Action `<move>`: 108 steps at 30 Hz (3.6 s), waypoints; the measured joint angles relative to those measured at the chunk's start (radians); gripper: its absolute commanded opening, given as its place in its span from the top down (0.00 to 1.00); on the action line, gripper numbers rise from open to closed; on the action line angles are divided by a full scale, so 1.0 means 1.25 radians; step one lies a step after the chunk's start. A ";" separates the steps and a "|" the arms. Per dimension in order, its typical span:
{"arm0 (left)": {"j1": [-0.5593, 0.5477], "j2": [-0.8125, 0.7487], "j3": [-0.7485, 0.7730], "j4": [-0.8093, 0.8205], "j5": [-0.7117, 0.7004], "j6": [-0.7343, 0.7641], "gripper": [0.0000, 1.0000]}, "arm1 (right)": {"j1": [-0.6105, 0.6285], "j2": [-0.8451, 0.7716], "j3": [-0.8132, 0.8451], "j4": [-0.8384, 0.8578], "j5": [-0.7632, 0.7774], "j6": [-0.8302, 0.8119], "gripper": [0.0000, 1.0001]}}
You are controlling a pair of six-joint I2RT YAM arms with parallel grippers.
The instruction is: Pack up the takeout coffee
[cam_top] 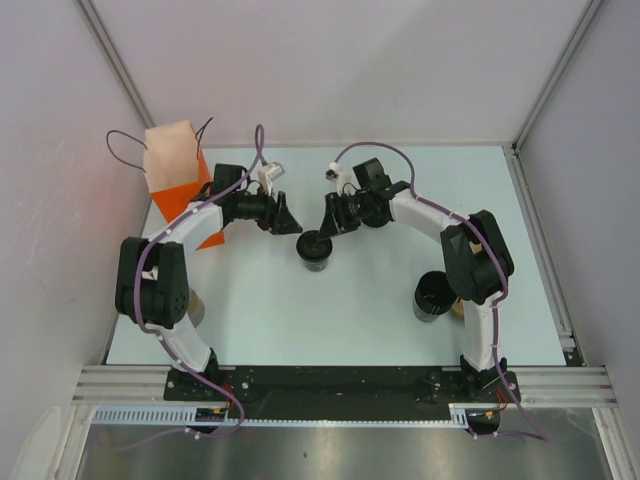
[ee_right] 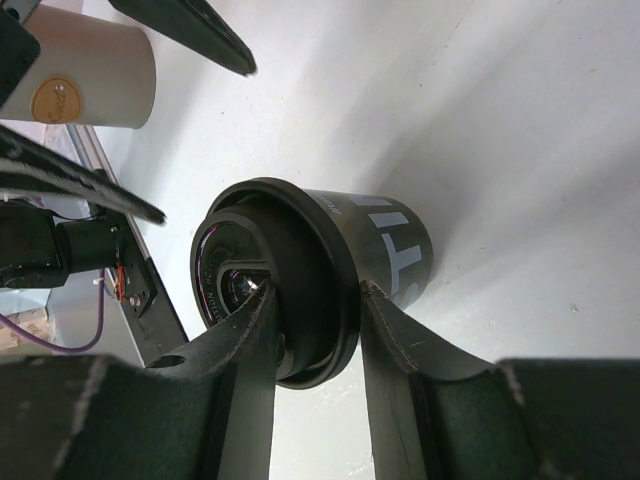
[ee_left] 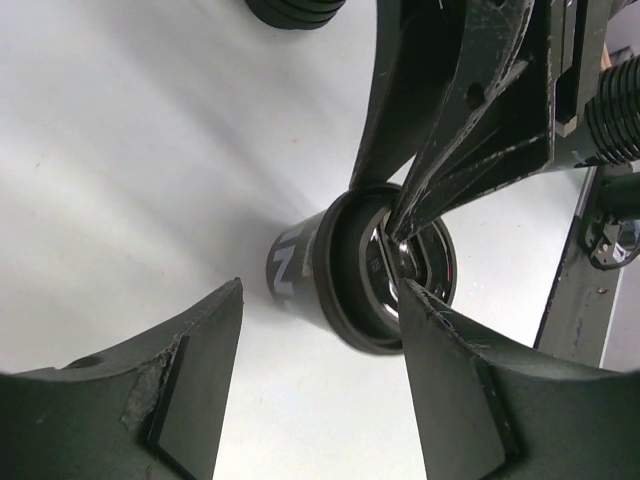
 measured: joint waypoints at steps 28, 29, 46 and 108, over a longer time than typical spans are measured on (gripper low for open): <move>0.031 0.145 0.031 -0.010 0.126 -0.036 0.39 | -0.004 0.002 0.018 -0.031 -0.007 -0.076 0.69; 0.031 0.145 0.031 -0.006 0.128 -0.038 0.39 | -0.004 0.004 0.020 -0.031 -0.009 -0.077 0.68; 0.017 0.188 0.078 0.025 0.147 -0.059 0.43 | -0.006 0.023 0.036 -0.032 -0.043 -0.089 0.69; -0.024 0.055 0.101 -0.085 0.099 0.041 0.28 | 0.012 0.004 0.039 -0.067 -0.001 -0.160 0.62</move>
